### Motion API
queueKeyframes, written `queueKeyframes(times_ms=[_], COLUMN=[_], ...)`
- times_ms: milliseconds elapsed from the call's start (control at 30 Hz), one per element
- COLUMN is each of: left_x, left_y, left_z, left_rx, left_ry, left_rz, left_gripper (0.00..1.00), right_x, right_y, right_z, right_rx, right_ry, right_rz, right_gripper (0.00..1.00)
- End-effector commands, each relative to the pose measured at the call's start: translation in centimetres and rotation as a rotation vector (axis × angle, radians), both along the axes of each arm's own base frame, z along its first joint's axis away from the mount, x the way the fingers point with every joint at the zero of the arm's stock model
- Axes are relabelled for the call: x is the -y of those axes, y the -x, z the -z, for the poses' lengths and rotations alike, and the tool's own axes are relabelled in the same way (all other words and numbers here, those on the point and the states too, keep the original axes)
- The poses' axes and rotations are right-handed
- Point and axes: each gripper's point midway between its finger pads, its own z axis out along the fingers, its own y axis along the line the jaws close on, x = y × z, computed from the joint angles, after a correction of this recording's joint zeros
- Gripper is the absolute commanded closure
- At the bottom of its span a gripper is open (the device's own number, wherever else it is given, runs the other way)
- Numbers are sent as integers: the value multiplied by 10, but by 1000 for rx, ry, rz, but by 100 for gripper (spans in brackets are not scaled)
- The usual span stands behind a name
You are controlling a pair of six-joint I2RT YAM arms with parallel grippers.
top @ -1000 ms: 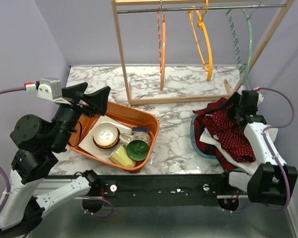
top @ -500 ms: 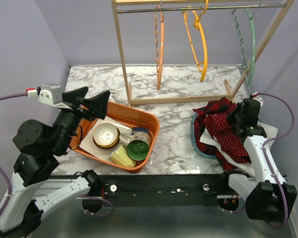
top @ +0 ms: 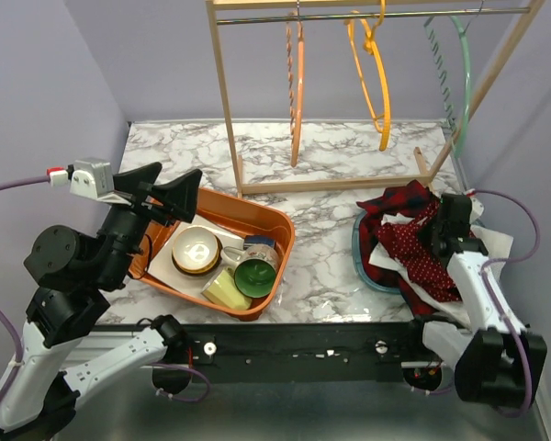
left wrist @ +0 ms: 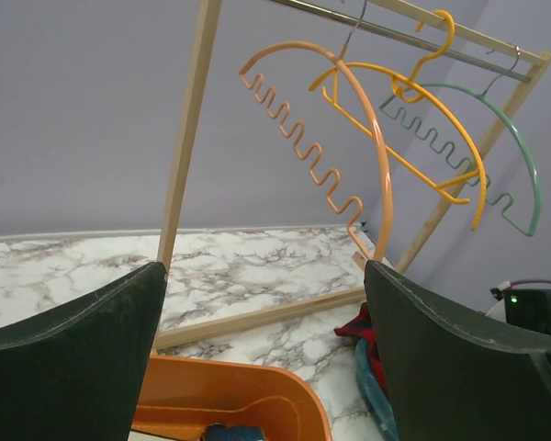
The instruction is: Remove the skirt from the hanger
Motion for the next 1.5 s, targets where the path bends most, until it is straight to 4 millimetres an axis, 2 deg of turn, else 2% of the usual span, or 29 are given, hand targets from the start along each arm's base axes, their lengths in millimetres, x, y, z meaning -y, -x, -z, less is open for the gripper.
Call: queueKeyframes(times_ms=[0,33,67,133,167,233,267,300,333,367,400,433,467,500,600,733,767,800,833,867,900,933,1000,1033,1100,1167,1333,1400,1467], left_x=[-5,-5,-5,-8,-9,-8,-8,-6,-7,-7,-8,-10,-11,-15,-16,-10,-9,-8,-7,-6,-5,-6,-7,-7,-8,-8,-9,-10,-11], left_y=[-1,0,0,0,0,-1,-1,-2,-1,-1,1,2,3,6,7,7,8,8,9,10,10,12,13,14,17,19,21,23,23], left_z=[-2,-2,-1,1,2,6,8,9,9,10,8,6,5,2,3,5,5,5,3,3,5,2,2,0,-1,-2,2,2,3], left_rx=[11,13,14,16,18,16,11,7,6,3,6,13,18,29,40,32,31,30,35,35,28,32,29,30,31,29,7,3,-1], left_ry=[12,11,8,4,3,-12,-22,-31,-33,-38,-35,-30,-24,-14,-11,-34,-37,-40,-39,-40,-51,-49,-52,-51,-45,-35,-21,-7,-2], left_rz=[-24,-20,-21,-32,-36,-38,-39,-35,-37,-34,-33,-35,-36,-38,-42,-18,-8,0,10,14,17,21,24,28,37,42,47,50,49], left_gripper=[1,1,1,1,1,1,1,1,1,1,1,1,1,1,1,1,1,1,1,1,1,1,1,1,1,1,1,1,1], right_x=[-12,-8,-8,-2,-1,6,5,5,6,6,6,10,11,13,21,48,57,63,66,78,81,80,88,89,88,81,78,73,69], right_y=[-1,2,9,4,9,2,9,10,3,15,16,16,32,37,60,100,115,128,136,143,148,158,168,175,181,186,191,197,193], right_z=[54,60,60,37,20,-20,-33,-43,-71,-73,-79,-95,-93,-94,-111,-126,-123,-110,-103,-98,-92,-77,-76,-66,-56,-35,-41,-32,-24], right_rx=[-181,-227,-263,-230,-209,-125,-119,-110,-56,-101,-112,-84,-146,-173,-199,-185,-210,-253,-283,-257,-261,-302,-266,-297,-300,-335,-278,-317,-316], right_ry=[-99,-85,-85,-57,-48,-24,-24,-28,-34,-42,-50,-63,-72,-79,-82,5,14,19,8,-14,-22,-28,-15,6,-5,-49,-64,-85,-127], right_rz=[-15,-6,-1,16,26,62,67,74,94,109,129,195,240,280,415,642,709,757,766,830,850,856,895,900,921,917,965,989,1010], right_gripper=[78,76,66,50,32,13,0,0,0,0,0,0,0,0,0,0,0,0,0,0,0,0,0,0,0,0,2,3,4])
